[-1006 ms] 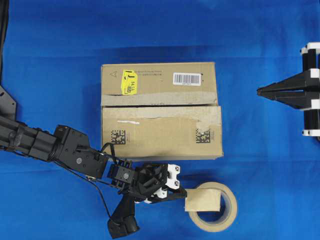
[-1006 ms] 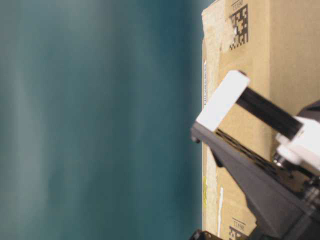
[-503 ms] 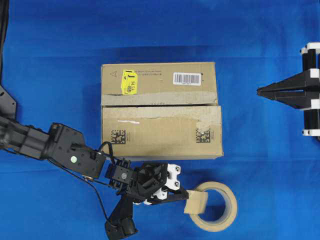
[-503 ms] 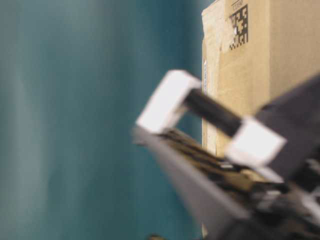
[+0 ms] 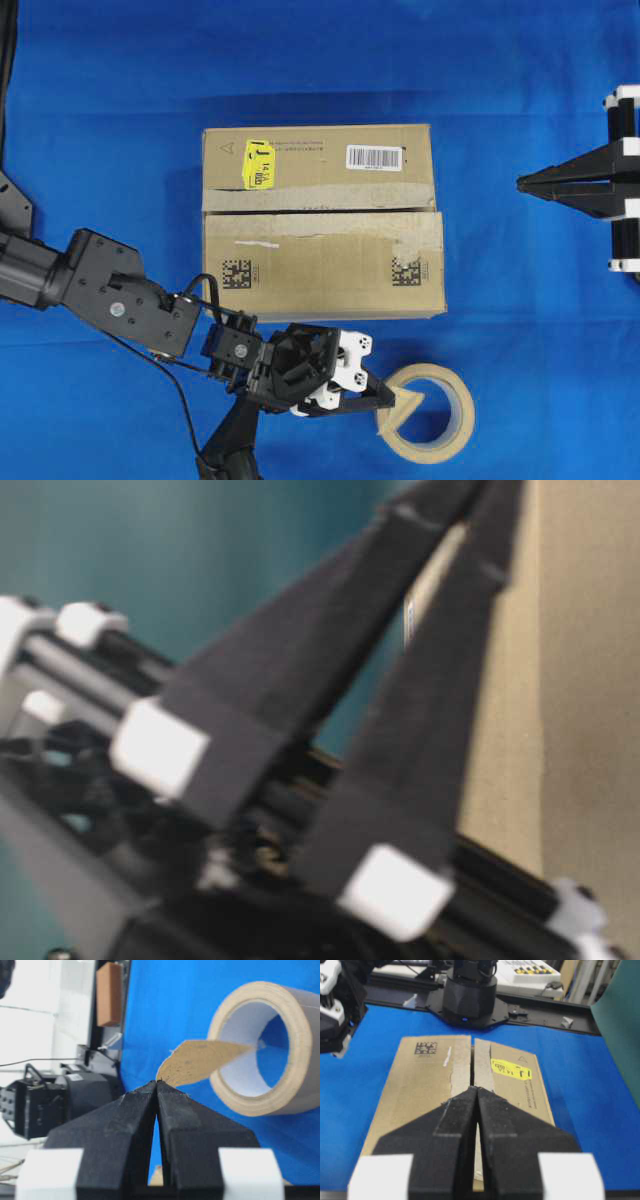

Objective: Apply tape along the seams of the closed cardboard box to seal it securely.
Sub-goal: 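Peel the strip off the roll and carry it over the box seam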

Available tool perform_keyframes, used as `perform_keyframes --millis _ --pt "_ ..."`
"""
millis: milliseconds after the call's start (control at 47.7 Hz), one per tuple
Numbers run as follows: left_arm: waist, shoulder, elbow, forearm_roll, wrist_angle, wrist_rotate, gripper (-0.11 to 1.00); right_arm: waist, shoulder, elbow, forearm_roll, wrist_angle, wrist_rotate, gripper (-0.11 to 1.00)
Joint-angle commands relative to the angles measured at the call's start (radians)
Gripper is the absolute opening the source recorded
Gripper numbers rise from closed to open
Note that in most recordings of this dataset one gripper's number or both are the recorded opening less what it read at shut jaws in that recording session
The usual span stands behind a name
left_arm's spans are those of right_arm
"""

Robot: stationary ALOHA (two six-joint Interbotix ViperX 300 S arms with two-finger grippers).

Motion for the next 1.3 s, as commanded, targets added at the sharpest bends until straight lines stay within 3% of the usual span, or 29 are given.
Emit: perform_keyframes --millis 0,272,880,1278 --pt "0.008 -0.046 -0.023 0.0 -0.003 0.002 0.01 0.0 0.0 -0.031 0.005 -0.003 0.002 0.0" --pt "0.06 -0.126 0.028 0.002 -0.002 0.009 0.0 0.0 -0.002 -0.031 0.005 -0.003 0.002 0.0" --pt "0.298 -0.268 0.166 0.003 -0.014 0.057 0.0 0.0 0.002 -0.031 0.005 -0.006 0.002 0.0" --pt "0.344 -0.278 0.181 0.003 -0.006 0.057 0.0 -0.002 0.002 -0.031 0.005 -0.005 0.002 0.0"
